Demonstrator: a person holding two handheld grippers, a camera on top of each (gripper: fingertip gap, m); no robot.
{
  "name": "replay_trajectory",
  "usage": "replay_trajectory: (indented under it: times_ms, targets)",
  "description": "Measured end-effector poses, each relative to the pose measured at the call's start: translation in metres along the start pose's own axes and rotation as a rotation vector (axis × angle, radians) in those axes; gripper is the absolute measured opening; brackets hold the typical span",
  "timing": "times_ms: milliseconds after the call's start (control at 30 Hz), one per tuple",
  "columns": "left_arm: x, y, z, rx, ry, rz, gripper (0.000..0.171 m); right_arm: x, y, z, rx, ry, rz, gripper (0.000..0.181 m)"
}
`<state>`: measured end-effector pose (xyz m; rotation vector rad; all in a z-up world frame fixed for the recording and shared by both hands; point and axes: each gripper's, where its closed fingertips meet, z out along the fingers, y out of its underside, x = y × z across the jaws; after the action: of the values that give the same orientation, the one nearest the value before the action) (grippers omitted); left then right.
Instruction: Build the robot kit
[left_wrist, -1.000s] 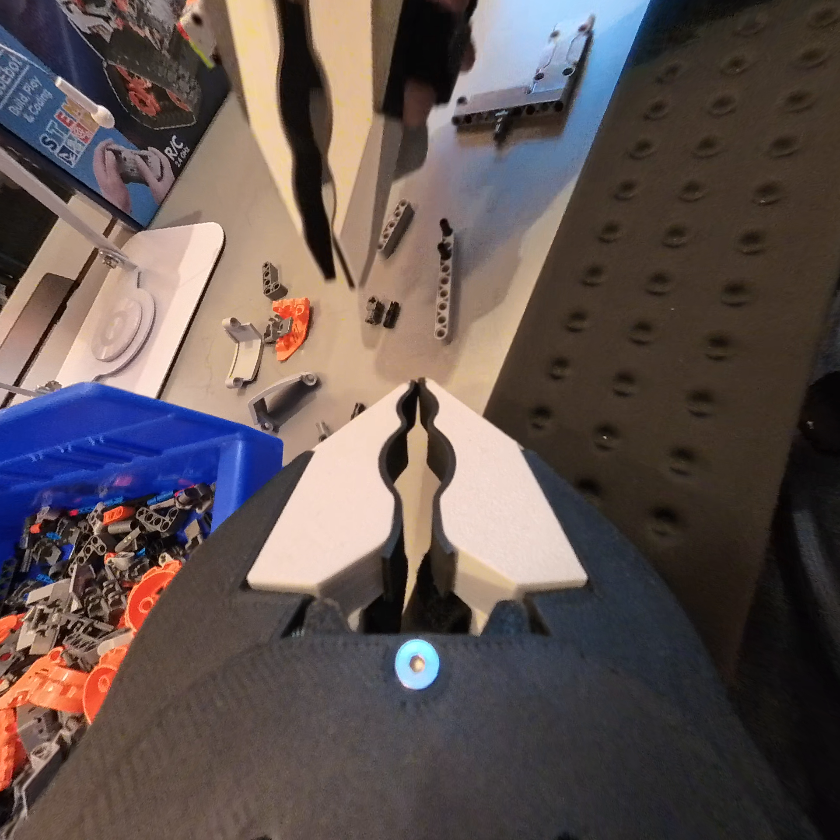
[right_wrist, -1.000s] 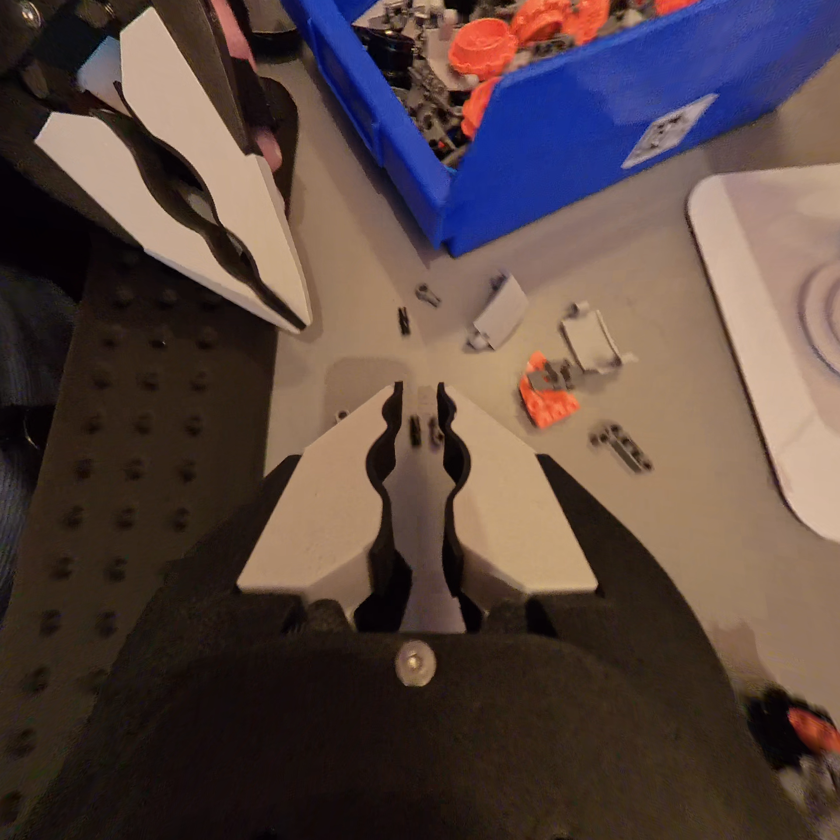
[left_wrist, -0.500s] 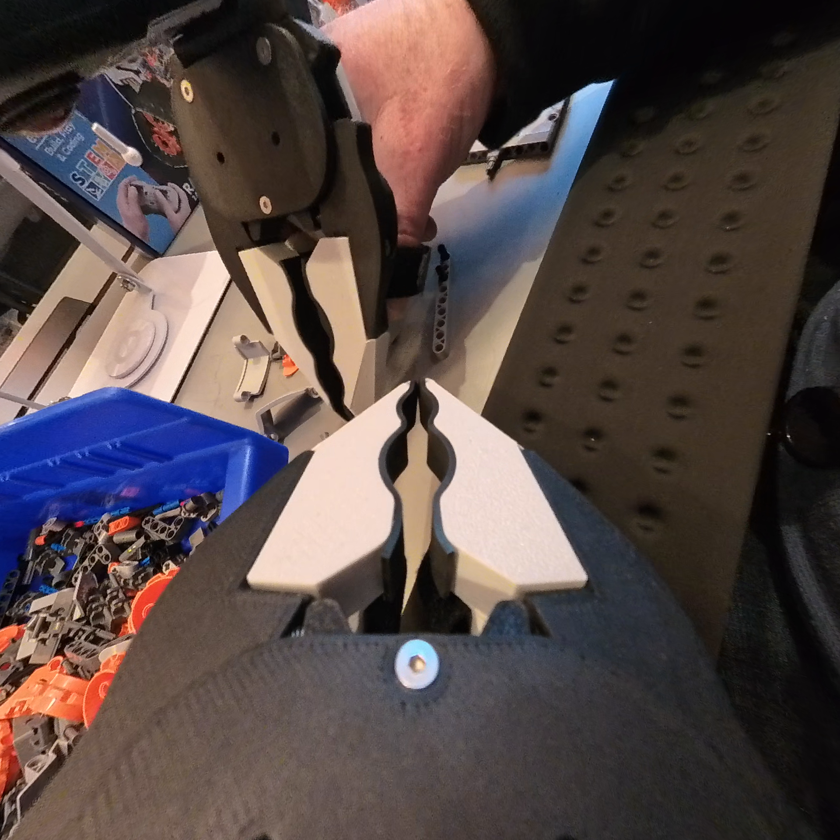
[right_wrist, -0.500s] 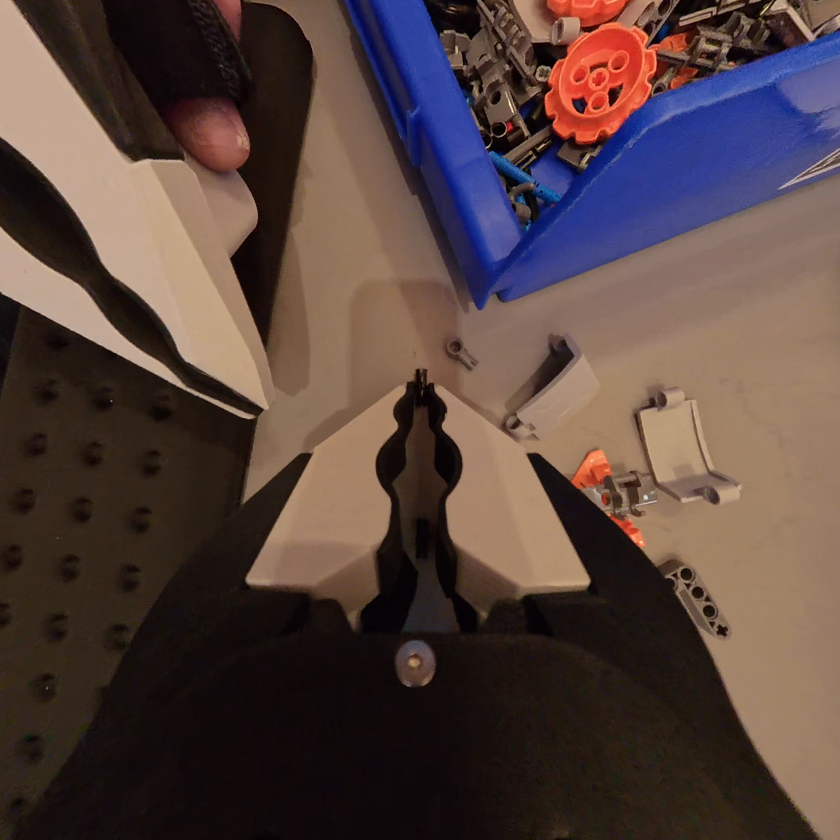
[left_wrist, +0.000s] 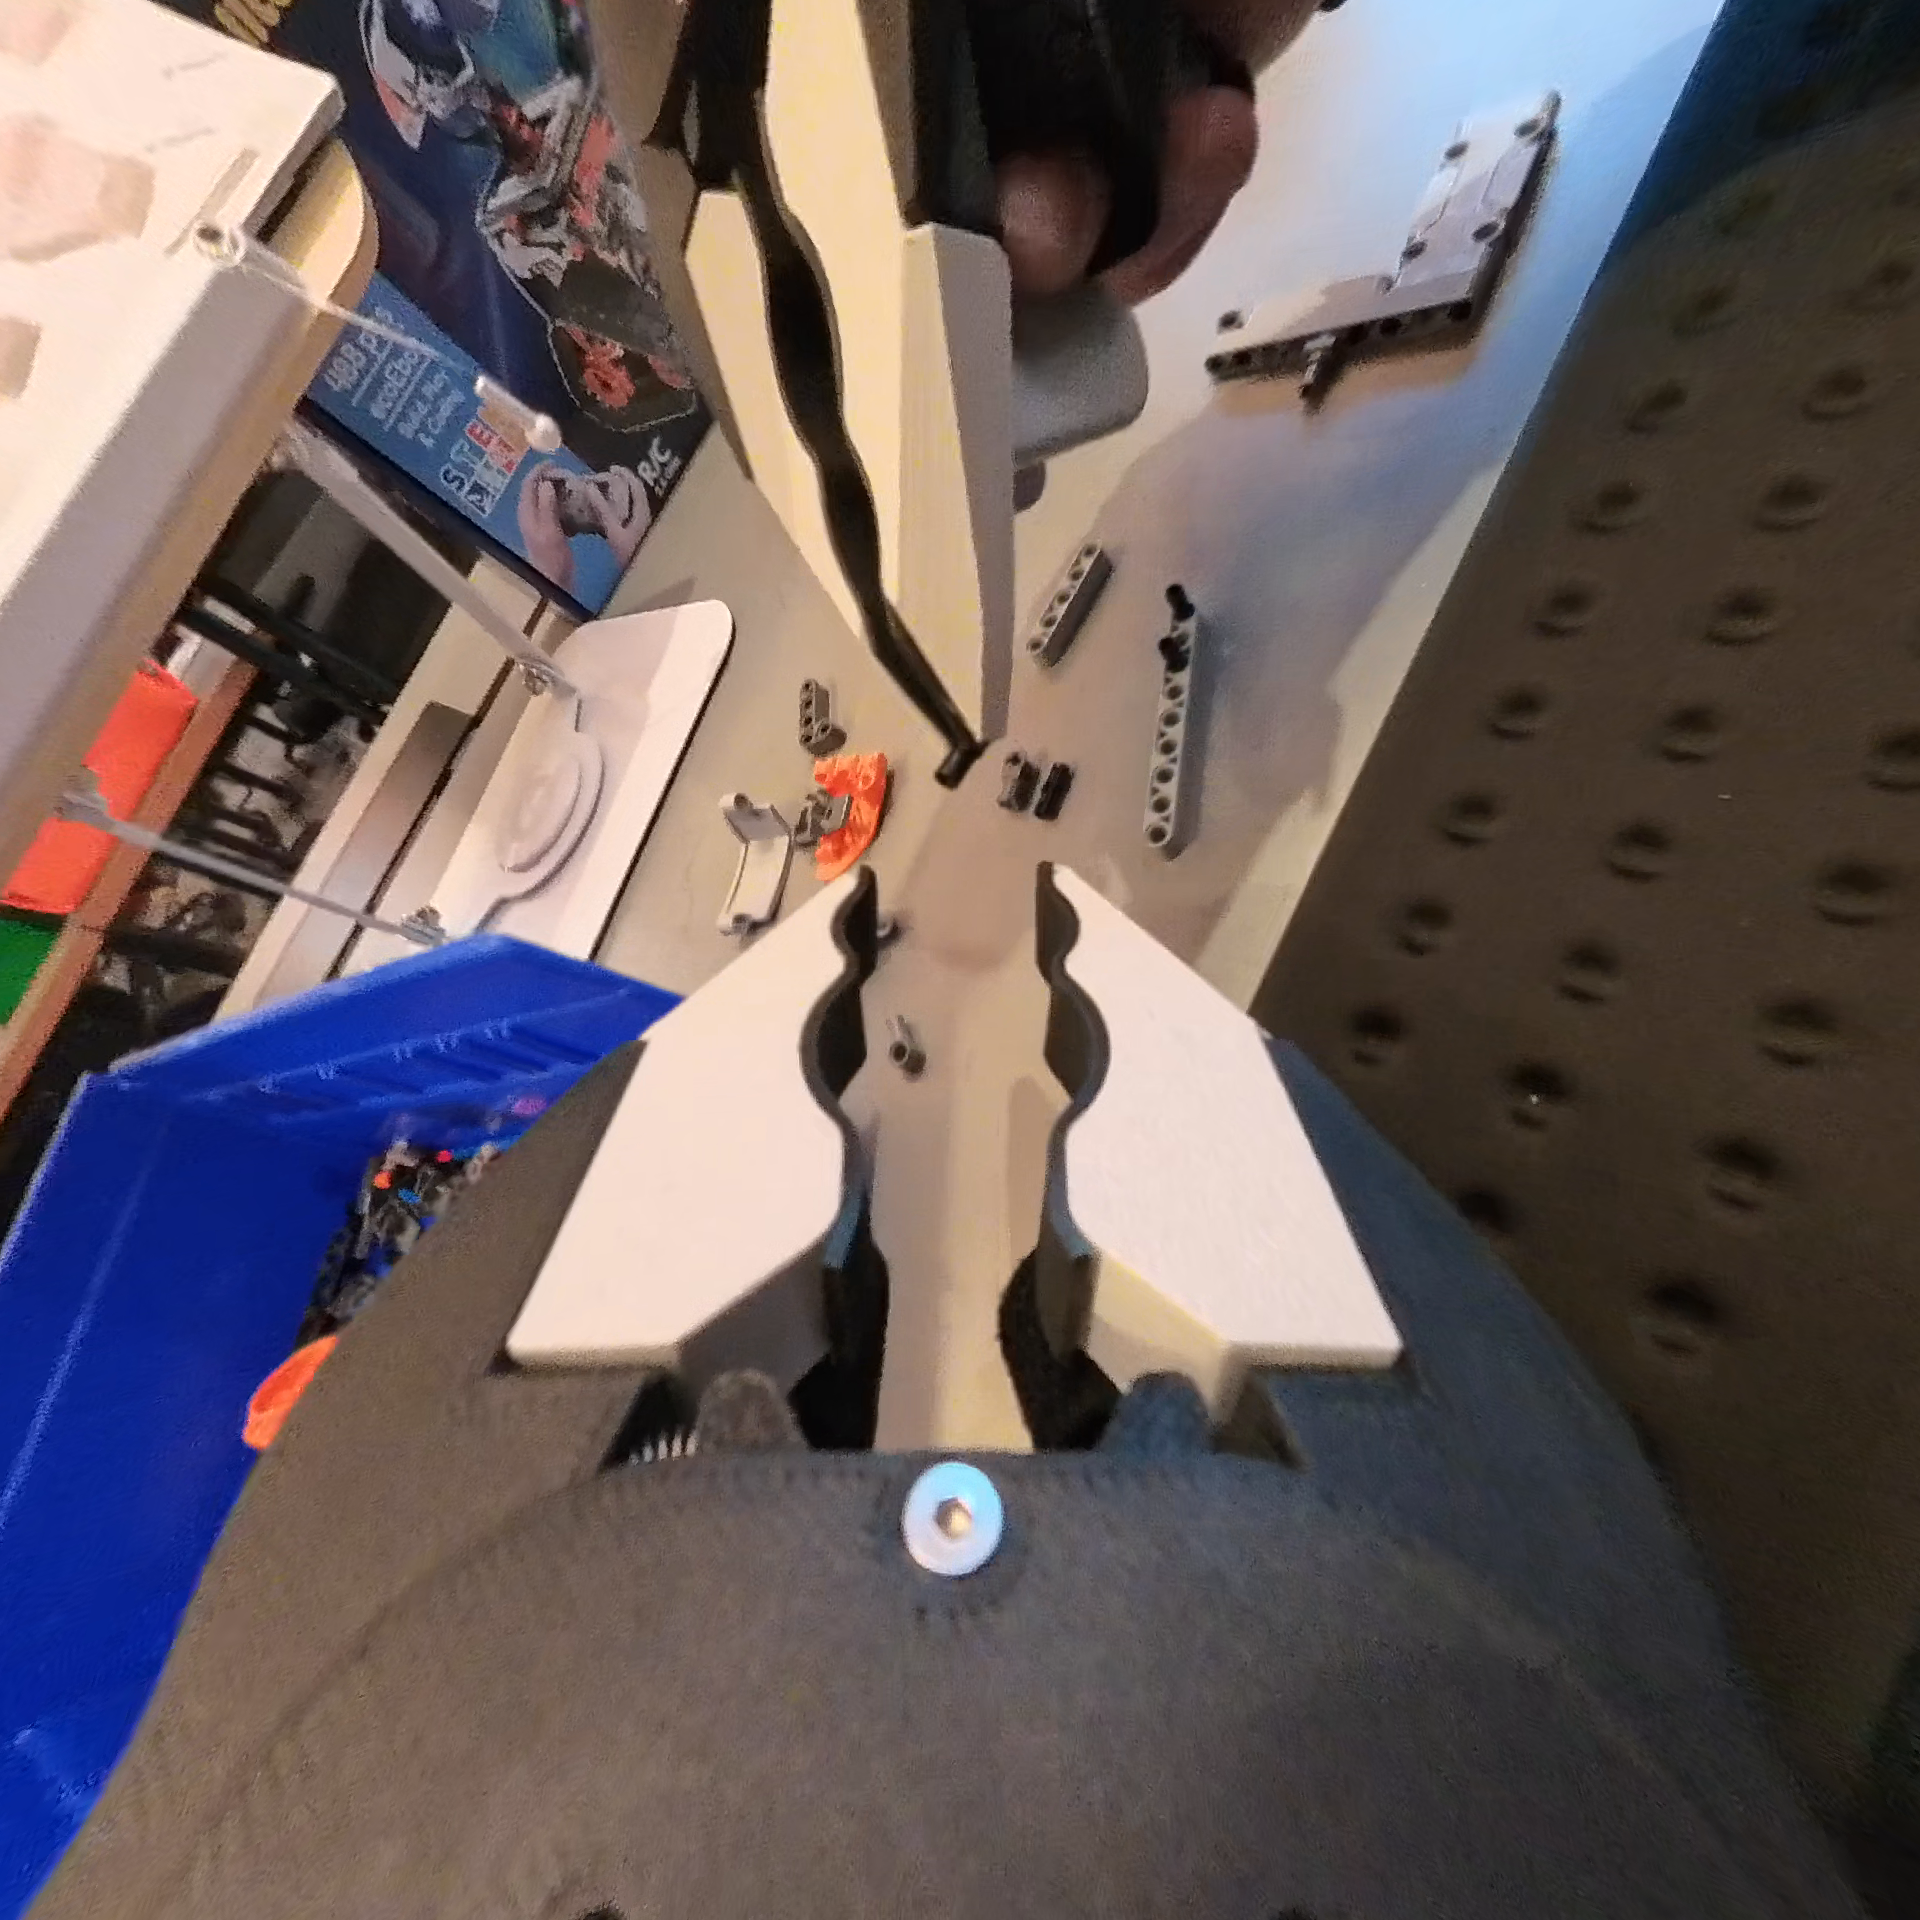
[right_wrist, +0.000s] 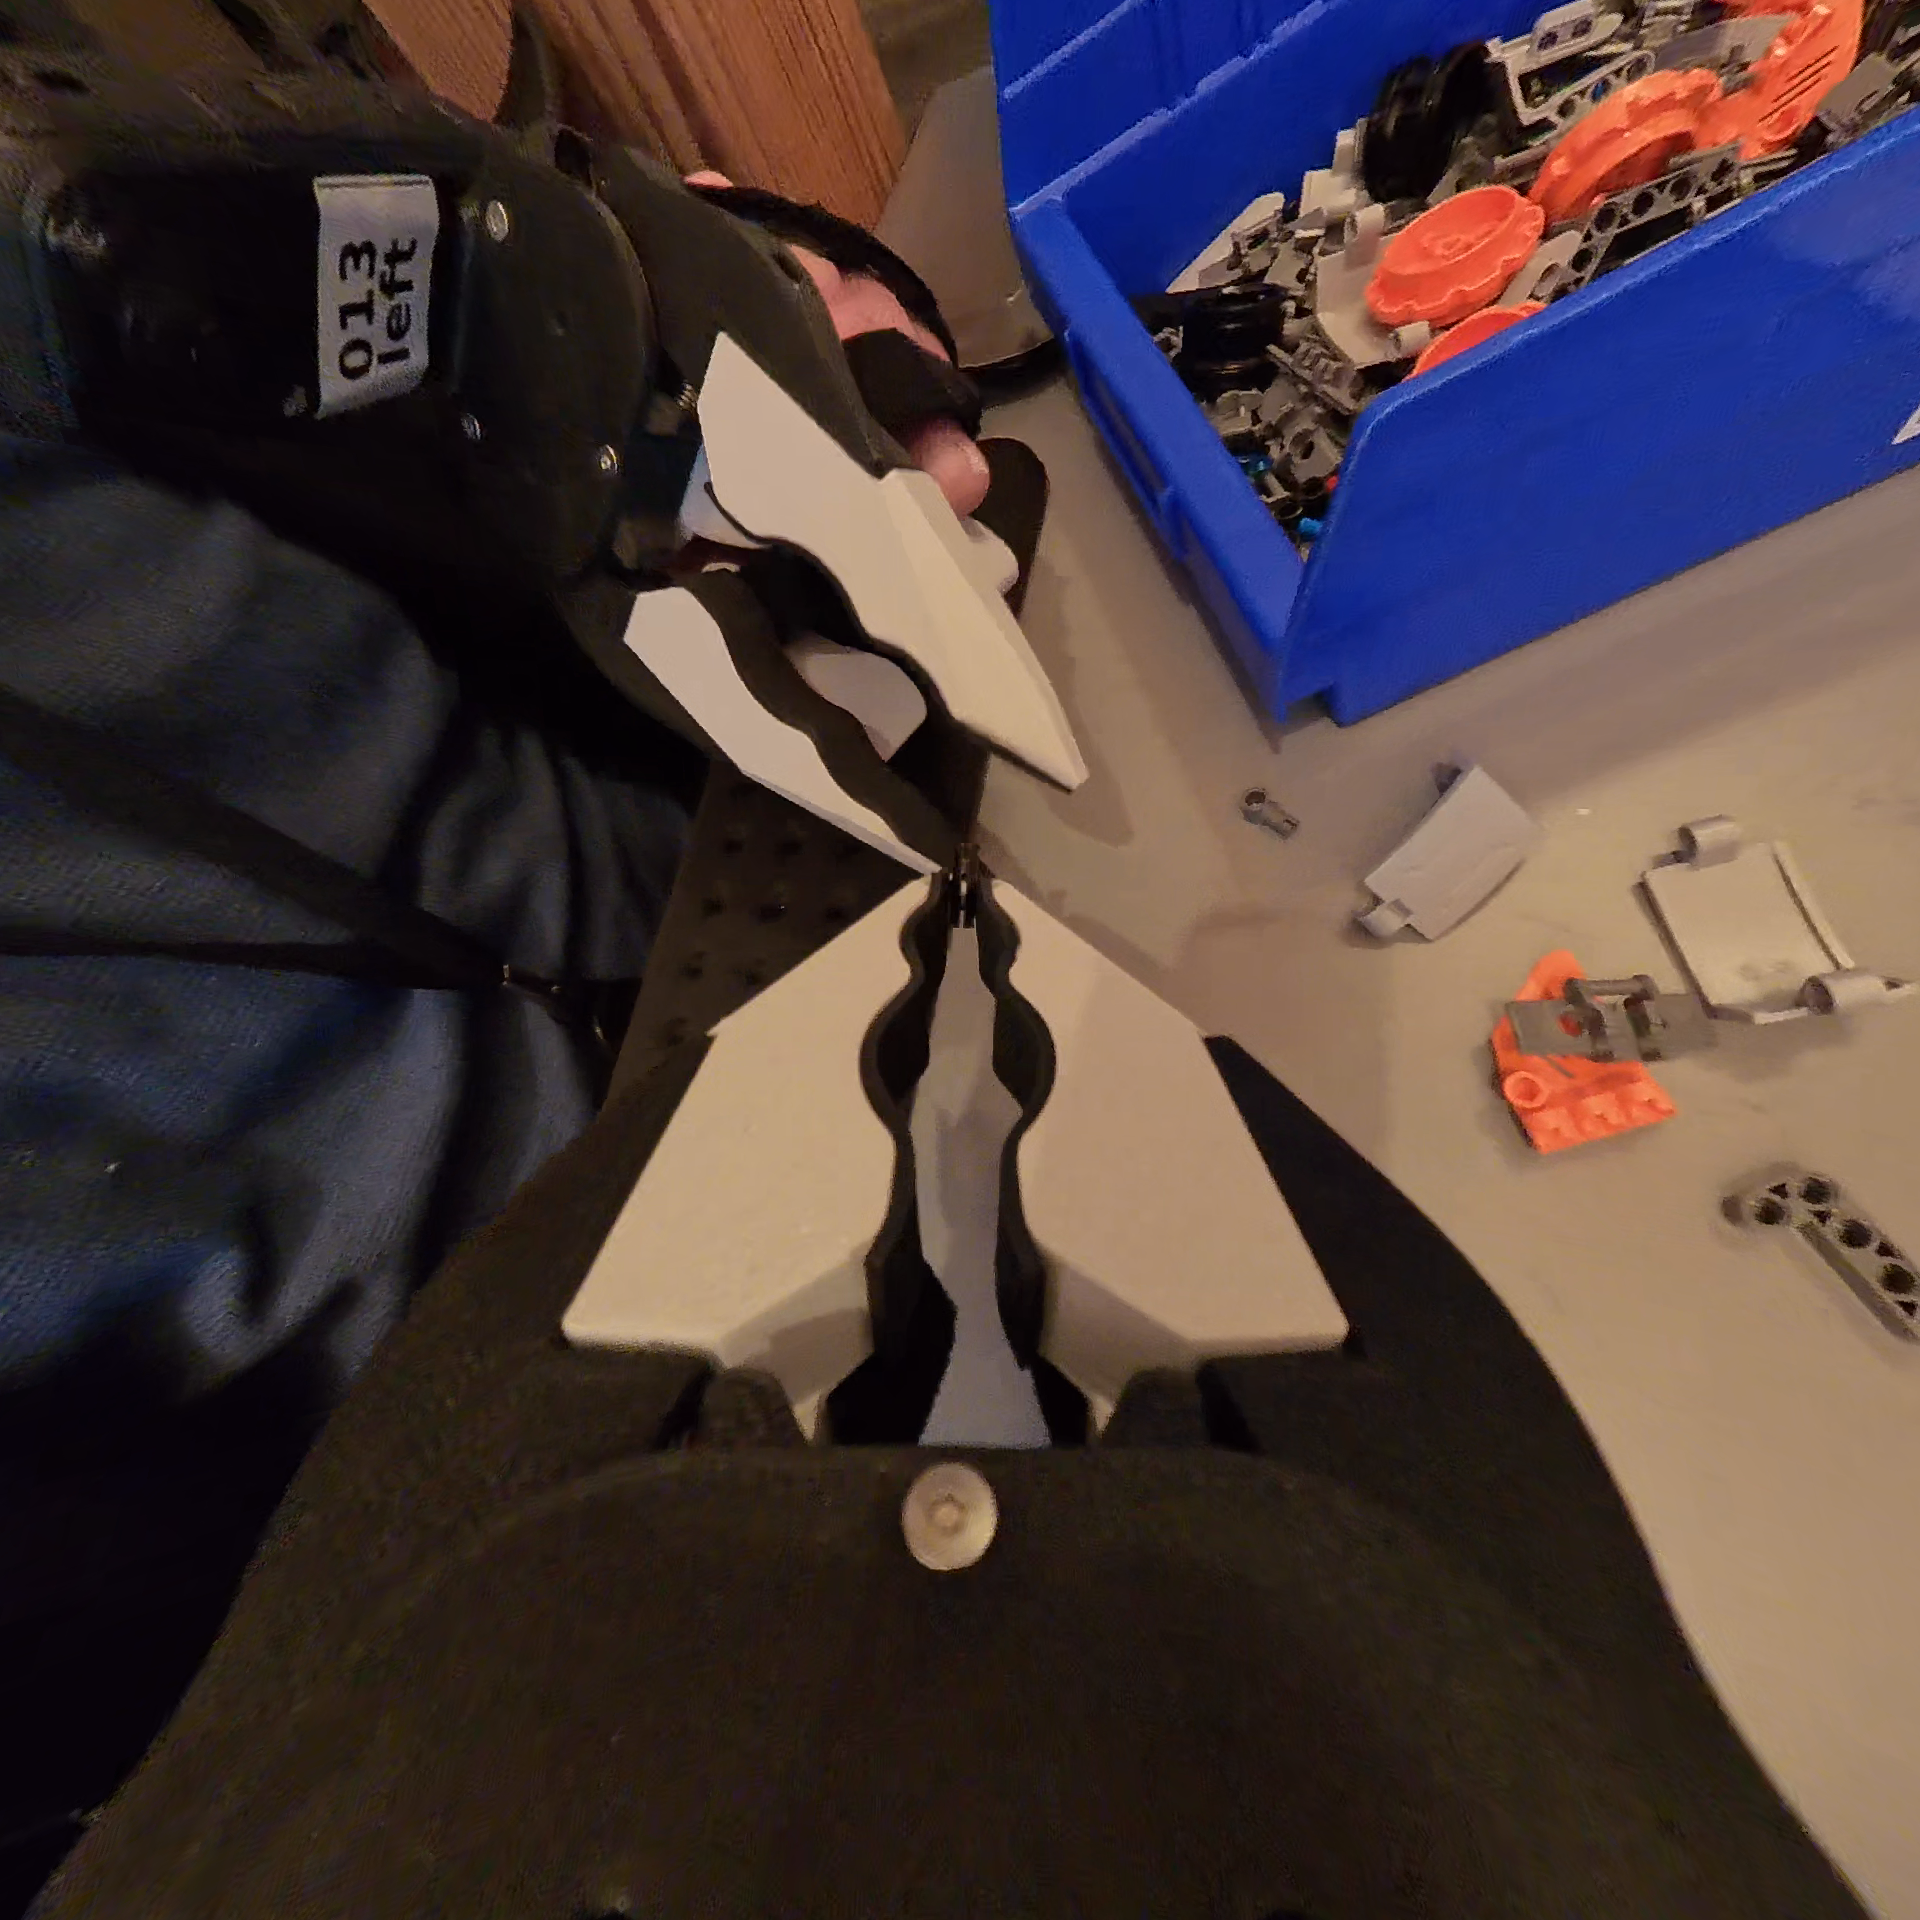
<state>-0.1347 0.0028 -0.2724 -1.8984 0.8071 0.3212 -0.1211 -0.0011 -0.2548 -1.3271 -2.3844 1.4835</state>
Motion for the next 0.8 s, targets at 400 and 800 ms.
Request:
replay_trajectory:
  times_ms: [400, 800]
  targets:
    - [-0.005, -0.022, 0.002, 0.050, -0.043, 0.032, 0.000, -0.006, -0.009, -0.007, 0.104, -0.060, 0.080, 0.002]
    - [-0.019, -0.032, 0.005, 0.096, -0.051, -0.076, 0.018, -0.005, -0.016, -0.021, 0.225, -0.057, 0.121, 0.002]
